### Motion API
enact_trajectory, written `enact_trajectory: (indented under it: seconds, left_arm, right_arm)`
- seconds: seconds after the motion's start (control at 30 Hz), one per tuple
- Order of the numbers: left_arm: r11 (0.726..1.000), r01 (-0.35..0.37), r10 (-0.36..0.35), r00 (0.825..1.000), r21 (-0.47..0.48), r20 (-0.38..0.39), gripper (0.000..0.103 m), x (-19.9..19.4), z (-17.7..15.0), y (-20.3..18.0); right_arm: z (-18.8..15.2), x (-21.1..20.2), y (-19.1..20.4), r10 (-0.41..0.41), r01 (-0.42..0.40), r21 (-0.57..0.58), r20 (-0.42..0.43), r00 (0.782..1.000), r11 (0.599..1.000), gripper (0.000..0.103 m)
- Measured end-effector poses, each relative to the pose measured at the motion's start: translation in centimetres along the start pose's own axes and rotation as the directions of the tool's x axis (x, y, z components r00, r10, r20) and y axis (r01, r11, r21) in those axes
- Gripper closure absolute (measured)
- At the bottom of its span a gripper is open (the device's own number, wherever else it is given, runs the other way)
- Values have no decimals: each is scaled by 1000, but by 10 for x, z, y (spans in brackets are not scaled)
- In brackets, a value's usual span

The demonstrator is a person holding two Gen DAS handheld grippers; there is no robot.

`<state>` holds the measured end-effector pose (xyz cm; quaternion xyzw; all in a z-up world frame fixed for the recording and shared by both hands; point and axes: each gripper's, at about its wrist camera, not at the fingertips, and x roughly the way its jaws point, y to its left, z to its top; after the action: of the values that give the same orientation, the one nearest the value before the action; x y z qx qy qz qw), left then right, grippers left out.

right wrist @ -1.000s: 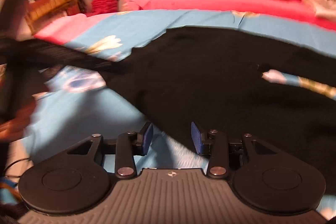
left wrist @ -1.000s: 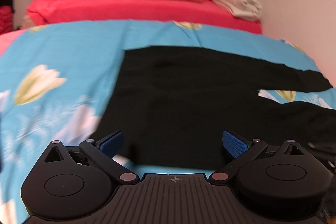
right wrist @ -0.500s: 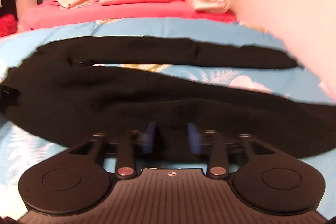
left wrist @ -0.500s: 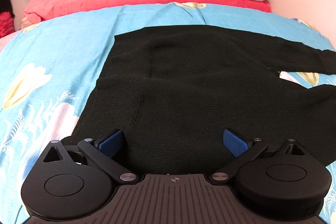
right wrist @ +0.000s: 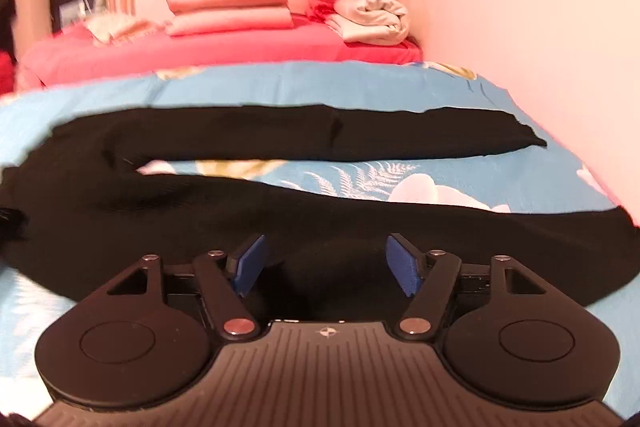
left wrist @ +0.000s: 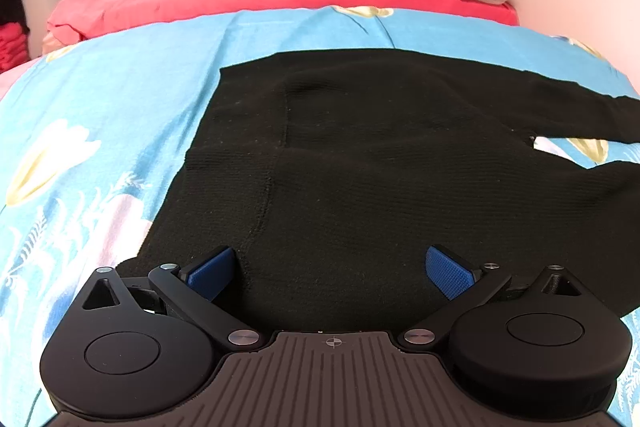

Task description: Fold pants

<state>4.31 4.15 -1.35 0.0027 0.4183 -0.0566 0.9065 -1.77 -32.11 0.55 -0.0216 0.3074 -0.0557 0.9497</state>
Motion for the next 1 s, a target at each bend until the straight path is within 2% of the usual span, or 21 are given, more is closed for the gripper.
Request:
enact_trajectory:
  seconds: [0.03,0.07,0.1,0.23,0.37,0.43,0.5,0.53,0.6,0.67,0.73,0.8,0.83,0.9,0.93,0.97,1.0]
  left_arm:
    - [1000,1,-1,1000,1,0,0,0,0,0]
    - [1000,2,-2,1000,2,0,0,0,0,0]
    - [1000,3,-3,1000,2,-1,0,-1,0,1]
    - [1000,7,-7,1000,5,-1,0,-1,0,2]
    - [1000,-1,1,1000,5,-3,0,0,0,0]
    - [1000,-1,1,1000,5,-9,0,0,1,-1]
    - [1000,4,-4,1000,4,-11,0,0,2,0]
    - [1000,5,-5,1000,6,-11,0,0,1,1]
    - [1000,6,-6,1000,7,-12,0,0,2,1]
    - [1000,2,-2,1000,5,-16,0,0,2,0]
    - [1000,-5,5,1000,3,-19,0,1,3,-1]
    - [1000,-10,10,1000,-1,-23,0,1,4,-2]
    - [1000,-12,12,1000,-2,-25,0,1,4,-2]
    - [1000,-15,15,1000,-3,-27,0,2,5,-2]
    - [1000,-18,18,999,-4,-29,0,2,5,-2]
    - [1000,-21,21,999,-5,-31,0,2,5,-3]
    - [1000,-23,23,999,-5,-32,0,2,5,-3]
  right_arm:
    - [-3,9,1,-18,18,-7,-23,1000,1000,71]
    - [-6,16,1,-32,32,-8,-61,998,999,81]
    - [-7,15,-3,-30,30,-6,-31,999,1000,98]
    - [-16,-10,-7,-51,49,-23,-74,996,999,98]
    - [-19,-21,-22,-1,5,44,-94,996,999,97]
    - [-16,-20,-29,14,-9,61,-77,997,998,82]
    - [-12,-21,-45,8,-5,136,-25,1000,991,38]
    - [-12,-27,-56,-17,12,186,22,1000,982,32]
    - [-15,-30,-82,-133,105,291,77,988,951,31]
    - [-19,-23,-110,-290,254,381,38,956,889,31]
    - [-26,-9,-140,-392,367,455,-42,919,812,31]
    - [-32,7,-168,-423,423,515,-126,898,745,35]
    - [-35,12,-178,-425,431,538,-142,894,725,37]
    - [-37,18,-186,-431,408,544,-92,898,733,65]
    - [-35,21,-185,-444,424,526,-97,891,737,72]
    - [-34,22,-182,-442,418,498,-77,894,760,97]
    - [-34,21,-177,-438,411,455,-49,898,790,96]
